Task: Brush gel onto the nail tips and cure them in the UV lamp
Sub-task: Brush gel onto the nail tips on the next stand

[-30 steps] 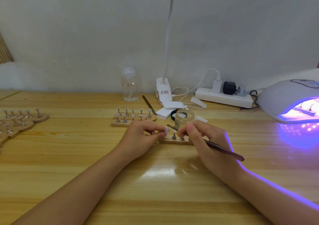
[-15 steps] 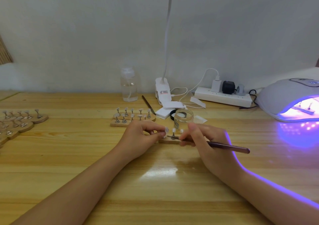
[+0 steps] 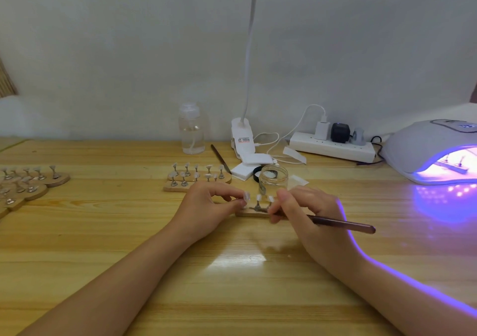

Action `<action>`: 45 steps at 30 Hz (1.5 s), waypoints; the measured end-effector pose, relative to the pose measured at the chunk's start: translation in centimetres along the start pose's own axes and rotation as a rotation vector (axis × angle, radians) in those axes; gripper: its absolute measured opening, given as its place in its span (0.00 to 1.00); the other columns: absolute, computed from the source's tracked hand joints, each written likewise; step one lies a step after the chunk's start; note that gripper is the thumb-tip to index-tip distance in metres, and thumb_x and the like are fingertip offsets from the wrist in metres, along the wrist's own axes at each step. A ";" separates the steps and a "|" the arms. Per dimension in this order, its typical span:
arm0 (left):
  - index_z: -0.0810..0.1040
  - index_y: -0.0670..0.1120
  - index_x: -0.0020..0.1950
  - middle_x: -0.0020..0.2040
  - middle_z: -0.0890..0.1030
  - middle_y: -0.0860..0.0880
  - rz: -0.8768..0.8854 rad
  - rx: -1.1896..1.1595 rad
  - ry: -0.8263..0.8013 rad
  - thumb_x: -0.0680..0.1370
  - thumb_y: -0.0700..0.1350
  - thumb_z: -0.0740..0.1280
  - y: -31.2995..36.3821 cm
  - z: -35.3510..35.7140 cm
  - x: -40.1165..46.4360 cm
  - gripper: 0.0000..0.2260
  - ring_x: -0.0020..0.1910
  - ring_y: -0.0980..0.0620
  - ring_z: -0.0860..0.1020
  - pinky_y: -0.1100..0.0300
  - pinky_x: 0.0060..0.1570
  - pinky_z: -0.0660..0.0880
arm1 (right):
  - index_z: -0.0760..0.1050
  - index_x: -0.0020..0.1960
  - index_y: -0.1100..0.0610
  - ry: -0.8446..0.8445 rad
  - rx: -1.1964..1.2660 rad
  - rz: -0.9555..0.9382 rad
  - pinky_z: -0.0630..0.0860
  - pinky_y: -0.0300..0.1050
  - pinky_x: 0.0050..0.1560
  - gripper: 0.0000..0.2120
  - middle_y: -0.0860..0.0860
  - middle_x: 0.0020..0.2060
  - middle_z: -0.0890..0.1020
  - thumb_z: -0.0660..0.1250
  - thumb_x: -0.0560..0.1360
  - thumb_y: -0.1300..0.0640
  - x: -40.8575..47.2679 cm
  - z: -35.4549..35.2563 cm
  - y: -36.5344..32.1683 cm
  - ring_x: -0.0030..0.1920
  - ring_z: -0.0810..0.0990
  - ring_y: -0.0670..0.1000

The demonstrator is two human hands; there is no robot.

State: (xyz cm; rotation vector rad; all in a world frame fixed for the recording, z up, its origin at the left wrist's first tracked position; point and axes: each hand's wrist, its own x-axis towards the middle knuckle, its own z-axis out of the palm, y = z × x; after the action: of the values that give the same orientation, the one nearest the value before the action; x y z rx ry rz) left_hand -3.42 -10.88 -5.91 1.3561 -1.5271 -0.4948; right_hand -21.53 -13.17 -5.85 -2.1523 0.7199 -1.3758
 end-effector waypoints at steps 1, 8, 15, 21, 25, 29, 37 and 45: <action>0.83 0.52 0.38 0.35 0.82 0.59 -0.012 0.000 0.004 0.68 0.38 0.74 0.0 0.0 0.0 0.08 0.37 0.67 0.77 0.77 0.34 0.66 | 0.79 0.35 0.52 0.028 0.006 0.004 0.71 0.34 0.44 0.16 0.46 0.31 0.82 0.58 0.72 0.45 0.0 -0.1 0.0 0.36 0.79 0.44; 0.83 0.49 0.39 0.37 0.83 0.58 -0.079 -0.012 -0.040 0.69 0.40 0.73 0.1 -0.1 0.1 0.04 0.40 0.67 0.78 0.80 0.40 0.67 | 0.77 0.41 0.48 0.106 -0.005 0.074 0.66 0.25 0.44 0.04 0.46 0.36 0.82 0.64 0.71 0.51 0.4 -0.2 0.1 0.40 0.78 0.43; 0.82 0.51 0.38 0.42 0.83 0.55 -0.172 0.006 -0.111 0.69 0.41 0.73 0.2 0.0 0.4 0.04 0.46 0.59 0.79 0.71 0.47 0.73 | 0.78 0.40 0.47 0.109 -0.005 0.083 0.67 0.26 0.44 0.12 0.45 0.36 0.82 0.59 0.71 0.43 0.4 -0.2 0.2 0.41 0.78 0.43; 0.78 0.58 0.44 0.45 0.80 0.57 -0.178 0.111 -0.194 0.66 0.47 0.75 0.4 -0.1 0.5 0.11 0.47 0.61 0.76 0.78 0.42 0.70 | 0.78 0.39 0.47 0.124 0.010 0.114 0.67 0.25 0.43 0.09 0.45 0.35 0.82 0.62 0.72 0.45 0.5 -0.3 0.2 0.40 0.78 0.43; 0.75 0.61 0.43 0.44 0.77 0.59 -0.130 0.215 -0.209 0.67 0.51 0.74 0.7 0.3 0.7 0.11 0.43 0.62 0.75 0.75 0.39 0.70 | 0.78 0.39 0.48 0.142 0.087 0.182 0.73 0.31 0.39 0.05 0.45 0.35 0.82 0.65 0.73 0.51 0.6 -0.4 0.2 0.39 0.78 0.41; 0.74 0.62 0.40 0.44 0.77 0.59 -0.110 0.223 -0.152 0.68 0.53 0.73 0.8 1.0 0.6 0.08 0.44 0.60 0.74 0.66 0.45 0.71 | 0.78 0.40 0.49 0.173 0.174 0.232 0.74 0.32 0.33 0.02 0.46 0.35 0.82 0.67 0.71 0.53 0.7 -0.4 0.0 0.36 0.78 0.41; 0.76 0.59 0.40 0.40 0.79 0.51 -0.051 0.154 -0.112 0.70 0.45 0.73 0.7 1.8 0.5 0.09 0.39 0.57 0.73 0.56 0.49 0.73 | 0.77 0.41 0.50 0.154 0.192 0.254 0.73 0.31 0.32 0.03 0.44 0.34 0.82 0.66 0.72 0.53 0.8 -0.5 0.0 0.34 0.79 0.41; 0.78 0.53 0.41 0.43 0.80 0.48 -0.028 0.147 -0.125 0.71 0.43 0.72 0.7 1.9 0.4 0.06 0.42 0.54 0.75 0.58 0.48 0.72 | 0.77 0.41 0.51 0.164 0.225 0.265 0.72 0.29 0.31 0.03 0.45 0.33 0.82 0.67 0.72 0.53 0.9 -0.4 0.2 0.33 0.79 0.40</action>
State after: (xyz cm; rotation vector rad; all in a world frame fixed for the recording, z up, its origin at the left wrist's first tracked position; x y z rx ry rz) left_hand -5.38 -11.57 -5.98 1.4850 -1.6750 -0.5007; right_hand -21.62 -13.90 -5.22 -1.7189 0.8346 -1.4255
